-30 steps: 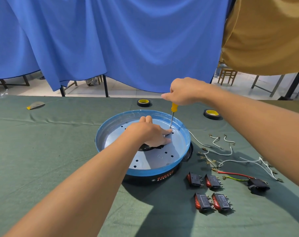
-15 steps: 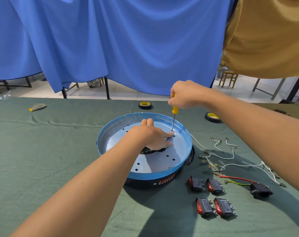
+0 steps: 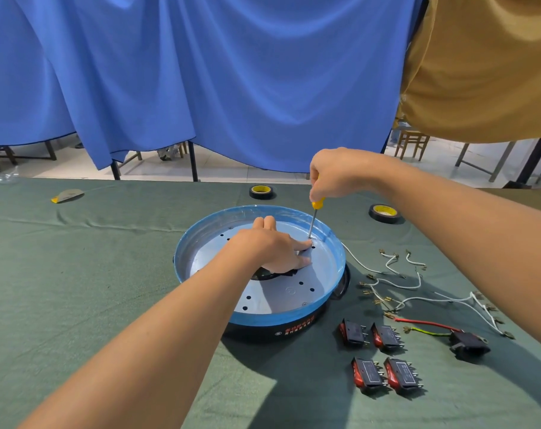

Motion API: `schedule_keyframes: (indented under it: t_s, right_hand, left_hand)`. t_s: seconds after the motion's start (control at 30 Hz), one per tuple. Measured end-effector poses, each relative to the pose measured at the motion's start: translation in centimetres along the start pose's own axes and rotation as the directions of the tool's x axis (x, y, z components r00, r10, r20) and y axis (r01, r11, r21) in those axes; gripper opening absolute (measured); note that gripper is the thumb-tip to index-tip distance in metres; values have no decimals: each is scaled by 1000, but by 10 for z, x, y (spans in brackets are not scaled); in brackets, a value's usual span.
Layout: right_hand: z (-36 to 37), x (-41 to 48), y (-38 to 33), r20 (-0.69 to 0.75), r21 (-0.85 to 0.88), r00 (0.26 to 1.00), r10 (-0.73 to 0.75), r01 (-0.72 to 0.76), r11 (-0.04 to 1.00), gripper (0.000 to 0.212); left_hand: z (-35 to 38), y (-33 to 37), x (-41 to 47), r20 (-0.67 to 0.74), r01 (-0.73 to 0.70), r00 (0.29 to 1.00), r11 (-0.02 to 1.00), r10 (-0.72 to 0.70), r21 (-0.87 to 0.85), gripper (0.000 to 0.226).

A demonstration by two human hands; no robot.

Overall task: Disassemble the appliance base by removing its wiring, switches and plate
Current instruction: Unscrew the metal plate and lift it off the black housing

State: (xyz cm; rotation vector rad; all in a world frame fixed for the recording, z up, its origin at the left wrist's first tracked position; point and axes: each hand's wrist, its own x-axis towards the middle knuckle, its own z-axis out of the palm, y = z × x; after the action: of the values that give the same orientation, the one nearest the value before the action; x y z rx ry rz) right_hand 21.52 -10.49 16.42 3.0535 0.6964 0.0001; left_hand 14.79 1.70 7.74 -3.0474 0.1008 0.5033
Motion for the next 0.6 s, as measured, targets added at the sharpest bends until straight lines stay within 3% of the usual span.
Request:
schedule_keyframes:
  t_s: [0.13,0.2,0.33,0.4,0.5,0.6]
  right_hand:
    - [0,-2,-2,-32,-69,999,5,-7,998,45]
    - [2,-2,-2,-78,-102,997,15,-23,995,42]
    - [5,2,-2,-101,-7,995,14,-14,1000,14]
    - [5,3,-2,-80,50,997,10,-6,999,20]
    - [7,3,-2,-111,23,994,20,-17,1000,46]
    - [11,5,-1,-152,33,987,42,-37,999,34]
  left_hand:
    - [0,0,-2,-1,3,1000,1000,-3,-4,53]
    - [0,0,-2,-3,2,1000,1000,-2,-6,53]
    - [-1,1,-4,-1,4,1000,1000,-4,-13,53]
    - [-1,1,-4,-2,5,1000,1000,-5,-16,53]
    - [0,1,-4,-11,10,1000,1000,-10,-20,53]
    - [0,1,-3,-6,13,1000,1000,-14,-28,53]
